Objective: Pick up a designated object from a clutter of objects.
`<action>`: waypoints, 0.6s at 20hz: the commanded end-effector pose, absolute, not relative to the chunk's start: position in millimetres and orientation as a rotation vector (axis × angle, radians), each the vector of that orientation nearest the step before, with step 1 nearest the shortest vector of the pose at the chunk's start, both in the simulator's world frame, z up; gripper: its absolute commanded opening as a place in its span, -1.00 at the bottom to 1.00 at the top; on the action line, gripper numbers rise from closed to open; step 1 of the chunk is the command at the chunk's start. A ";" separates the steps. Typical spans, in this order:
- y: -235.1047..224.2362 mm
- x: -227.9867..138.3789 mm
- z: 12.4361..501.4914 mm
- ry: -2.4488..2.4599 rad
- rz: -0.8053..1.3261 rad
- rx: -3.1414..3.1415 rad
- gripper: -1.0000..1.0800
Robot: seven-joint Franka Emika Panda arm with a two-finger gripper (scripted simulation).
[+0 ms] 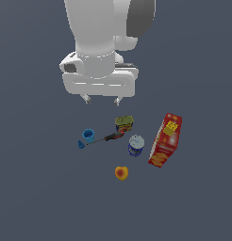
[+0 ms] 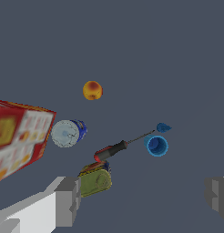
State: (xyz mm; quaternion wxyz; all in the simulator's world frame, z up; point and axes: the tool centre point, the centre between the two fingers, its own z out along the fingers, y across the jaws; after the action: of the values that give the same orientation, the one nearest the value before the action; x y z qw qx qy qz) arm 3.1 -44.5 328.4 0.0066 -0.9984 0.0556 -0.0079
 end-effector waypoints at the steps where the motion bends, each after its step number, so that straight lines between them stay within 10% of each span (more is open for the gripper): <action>1: -44.6 3.1 328.4 0.174 -0.025 -3.123 0.92; 12: -63.3 4.5 340.1 0.194 -0.043 -3.114 0.92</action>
State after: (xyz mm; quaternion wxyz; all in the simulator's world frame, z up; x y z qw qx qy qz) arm 4.7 -62.3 339.0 0.0104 -0.9979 0.0621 -0.0136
